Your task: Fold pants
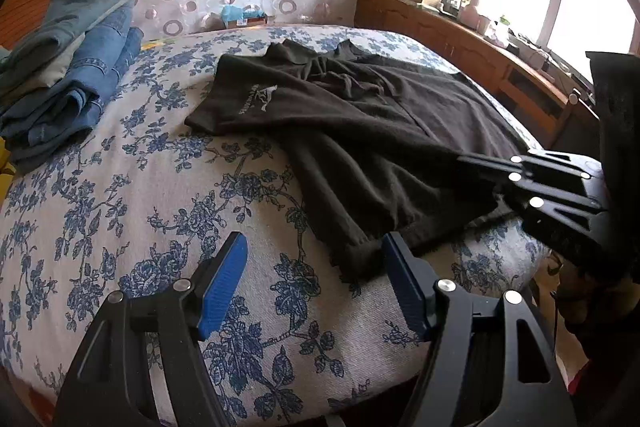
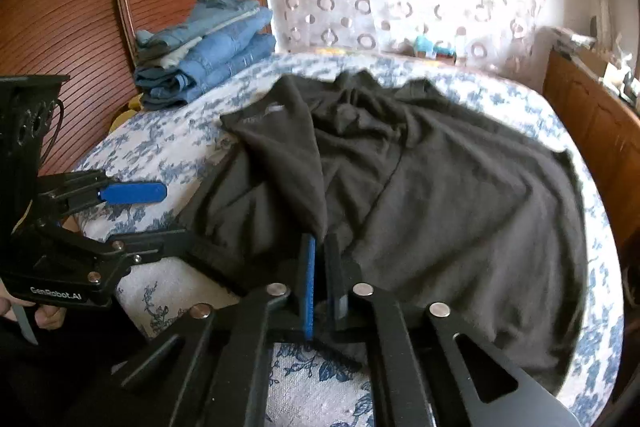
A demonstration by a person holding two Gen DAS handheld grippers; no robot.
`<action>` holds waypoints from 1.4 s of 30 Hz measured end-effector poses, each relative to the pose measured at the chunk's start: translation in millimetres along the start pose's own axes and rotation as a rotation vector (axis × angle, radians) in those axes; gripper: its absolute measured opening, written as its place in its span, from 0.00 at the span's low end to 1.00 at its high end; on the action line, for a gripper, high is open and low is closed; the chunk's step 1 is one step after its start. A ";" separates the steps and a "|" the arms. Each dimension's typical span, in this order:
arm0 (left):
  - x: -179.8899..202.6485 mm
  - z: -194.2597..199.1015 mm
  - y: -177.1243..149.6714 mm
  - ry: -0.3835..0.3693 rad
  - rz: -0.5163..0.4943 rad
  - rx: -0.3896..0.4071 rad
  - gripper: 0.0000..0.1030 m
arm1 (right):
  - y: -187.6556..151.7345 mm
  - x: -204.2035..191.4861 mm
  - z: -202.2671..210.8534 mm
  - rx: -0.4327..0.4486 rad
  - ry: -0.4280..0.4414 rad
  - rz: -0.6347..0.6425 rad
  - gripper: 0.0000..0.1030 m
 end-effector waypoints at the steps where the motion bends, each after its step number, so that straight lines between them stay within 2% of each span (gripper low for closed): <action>1: 0.6 2.7 1.1 -0.002 0.001 0.011 0.68 | 1.9 0.6 5.4 0.016 -0.001 0.001 0.02; 7: 6.3 16.7 7.6 -0.015 -0.002 0.051 0.68 | 19.5 4.2 32.9 0.115 -0.049 0.020 0.02; 17: 13.1 27.1 18.0 -0.038 0.009 0.081 0.68 | 22.6 26.5 70.1 0.180 -0.127 0.016 0.02; 30: 50.8 22.7 46.8 -0.067 -0.057 0.091 0.68 | 0.6 53.7 102.9 0.190 -0.202 -0.011 0.02; 42: 67.6 8.7 38.7 -0.070 -0.081 0.059 0.68 | -22.9 68.4 104.7 0.161 -0.214 -0.063 0.02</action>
Point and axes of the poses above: each gripper's, at about its wrist camera, not at the fingertips, and z roughly against the way its jaws point, x to its right, y to its top, the point moved 10 cm from there along -z, roughly the way its jaws point, and after that the axes turned 7 degrees about z, right-handed, at the moved point
